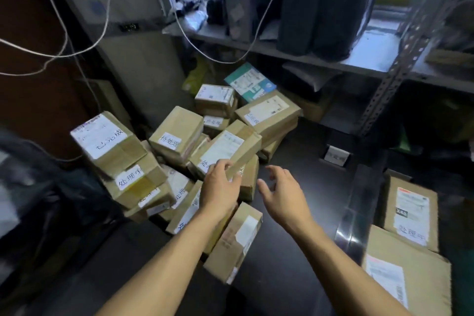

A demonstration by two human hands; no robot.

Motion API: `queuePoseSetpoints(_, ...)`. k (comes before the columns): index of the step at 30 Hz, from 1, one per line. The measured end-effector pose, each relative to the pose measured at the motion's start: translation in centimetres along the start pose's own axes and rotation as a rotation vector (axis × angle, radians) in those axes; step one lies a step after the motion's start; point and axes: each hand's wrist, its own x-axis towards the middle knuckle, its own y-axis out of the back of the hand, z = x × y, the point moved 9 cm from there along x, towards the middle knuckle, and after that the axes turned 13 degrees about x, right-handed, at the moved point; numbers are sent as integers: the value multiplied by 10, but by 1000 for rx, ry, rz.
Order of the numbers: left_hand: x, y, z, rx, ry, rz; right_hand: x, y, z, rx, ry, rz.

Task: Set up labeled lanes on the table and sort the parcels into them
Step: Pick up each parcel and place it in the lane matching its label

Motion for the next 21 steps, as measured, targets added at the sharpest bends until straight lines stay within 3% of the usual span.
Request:
queuePoseSetpoints(4, 44, 10, -28, 43, 26, -12, 33, -58, 20, 182, -234, -101)
queuePoseSetpoints(10, 105, -4, -47, 175, -34, -112, 63, -122, 44, 353, -494, -90)
queuePoseSetpoints(15, 133, -12, -60, 340, -13, -141, 74, -144, 48, 390, -542, -117)
queuePoseSetpoints(21, 138, -11, -57, 364, 24, -159, 75, -147, 31, 588, -523, -59)
